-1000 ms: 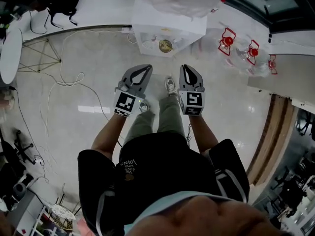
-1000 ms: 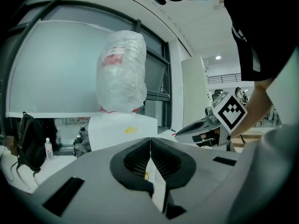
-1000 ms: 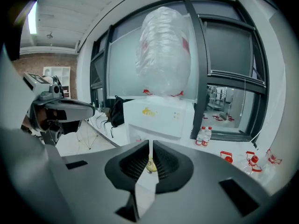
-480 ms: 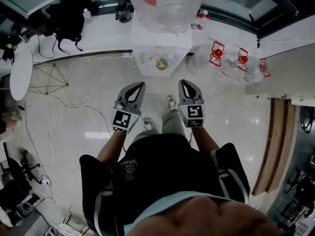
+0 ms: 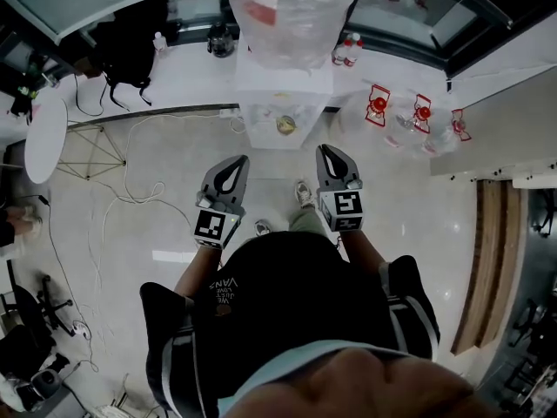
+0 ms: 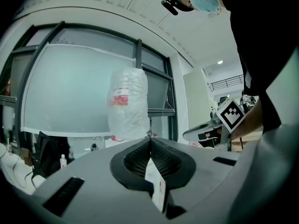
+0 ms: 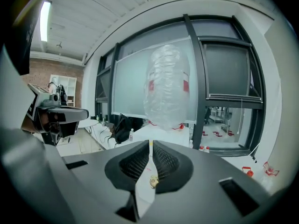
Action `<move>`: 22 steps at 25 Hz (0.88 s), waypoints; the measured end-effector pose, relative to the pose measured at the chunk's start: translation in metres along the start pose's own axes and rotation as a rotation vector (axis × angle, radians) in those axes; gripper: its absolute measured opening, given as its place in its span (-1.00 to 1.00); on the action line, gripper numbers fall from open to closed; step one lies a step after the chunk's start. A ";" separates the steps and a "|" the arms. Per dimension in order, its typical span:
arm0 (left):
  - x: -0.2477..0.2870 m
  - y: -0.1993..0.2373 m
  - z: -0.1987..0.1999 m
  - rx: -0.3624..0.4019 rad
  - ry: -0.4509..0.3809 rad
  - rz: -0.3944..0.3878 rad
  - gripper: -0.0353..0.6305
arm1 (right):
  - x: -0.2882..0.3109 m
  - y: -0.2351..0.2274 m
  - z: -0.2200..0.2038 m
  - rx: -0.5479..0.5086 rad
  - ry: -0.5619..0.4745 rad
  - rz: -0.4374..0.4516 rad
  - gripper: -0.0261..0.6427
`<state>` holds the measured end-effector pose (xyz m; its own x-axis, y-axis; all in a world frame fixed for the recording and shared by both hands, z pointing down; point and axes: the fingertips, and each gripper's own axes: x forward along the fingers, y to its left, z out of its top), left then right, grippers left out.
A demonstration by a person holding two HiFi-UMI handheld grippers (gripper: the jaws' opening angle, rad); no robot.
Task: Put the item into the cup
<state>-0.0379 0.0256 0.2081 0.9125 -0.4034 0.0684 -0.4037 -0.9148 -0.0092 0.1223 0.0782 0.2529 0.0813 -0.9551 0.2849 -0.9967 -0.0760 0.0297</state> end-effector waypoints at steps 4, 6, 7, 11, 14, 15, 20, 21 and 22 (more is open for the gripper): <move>-0.012 0.003 0.008 0.001 -0.005 0.017 -0.83 | -0.009 0.005 0.009 0.008 -0.022 0.003 -0.76; -0.016 0.002 0.009 -0.006 -0.006 0.019 -0.83 | -0.013 0.006 0.010 0.009 -0.026 0.002 -0.77; -0.017 0.001 0.010 -0.007 -0.007 0.019 -0.83 | -0.015 0.005 0.010 0.008 -0.027 -0.001 -0.77; -0.020 -0.001 0.012 -0.004 -0.007 0.023 -0.83 | -0.020 0.001 0.008 0.005 -0.025 -0.020 -0.78; -0.024 0.000 0.014 -0.004 -0.008 0.026 -0.83 | -0.023 0.002 0.009 0.008 -0.024 -0.029 -0.78; -0.025 0.000 0.015 -0.004 -0.009 0.028 -0.83 | -0.023 0.002 0.010 0.009 -0.027 -0.030 -0.78; -0.027 -0.001 0.013 -0.006 -0.012 0.034 -0.83 | -0.021 0.002 0.014 0.024 -0.040 -0.031 -0.78; -0.028 -0.001 0.012 -0.007 -0.012 0.035 -0.84 | -0.021 0.002 0.014 0.023 -0.042 -0.031 -0.78; -0.029 -0.001 0.012 -0.008 -0.012 0.036 -0.83 | -0.021 0.003 0.014 0.020 -0.043 -0.032 -0.78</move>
<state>-0.0630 0.0378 0.1942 0.8978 -0.4367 0.0565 -0.4372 -0.8994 -0.0032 0.1171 0.0943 0.2333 0.1136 -0.9633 0.2431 -0.9935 -0.1125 0.0186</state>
